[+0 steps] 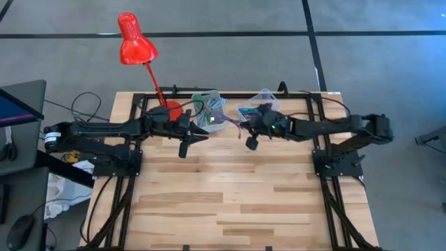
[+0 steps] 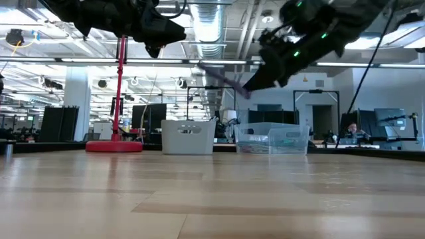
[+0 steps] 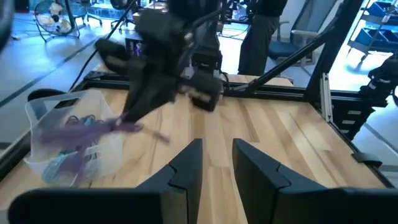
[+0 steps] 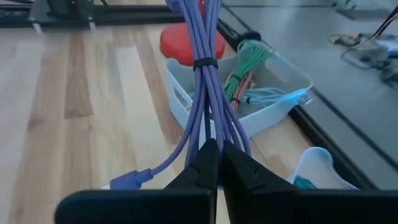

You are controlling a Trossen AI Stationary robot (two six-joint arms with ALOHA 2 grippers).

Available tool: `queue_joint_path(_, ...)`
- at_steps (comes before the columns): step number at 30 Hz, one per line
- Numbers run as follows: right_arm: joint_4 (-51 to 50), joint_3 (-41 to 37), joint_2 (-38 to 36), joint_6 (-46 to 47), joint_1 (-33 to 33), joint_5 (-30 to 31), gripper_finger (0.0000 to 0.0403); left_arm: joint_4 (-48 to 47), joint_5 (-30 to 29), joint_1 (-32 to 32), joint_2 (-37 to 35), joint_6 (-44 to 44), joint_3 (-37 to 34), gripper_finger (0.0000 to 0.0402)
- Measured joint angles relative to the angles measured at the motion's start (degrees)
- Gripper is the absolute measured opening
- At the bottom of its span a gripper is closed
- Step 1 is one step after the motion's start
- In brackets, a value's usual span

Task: Pick & Place USB Port
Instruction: Put the purple charger cable into the gray bin

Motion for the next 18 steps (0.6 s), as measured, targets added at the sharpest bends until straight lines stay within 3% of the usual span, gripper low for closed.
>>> queue_joint_path(7, 4.68, 8.17, 13.82, 0.42, -3.64, -6.79, 0.0, -0.96, -0.01, 0.0, 0.02, 0.55, -0.01, 0.0088)
queue_joint_path(18, 3.64, 23.79, 26.9, 0.71, -7.31, -8.33, 0.0, -2.36, -0.01, 0.0, 0.02, 0.53, -0.01, 0.0088)
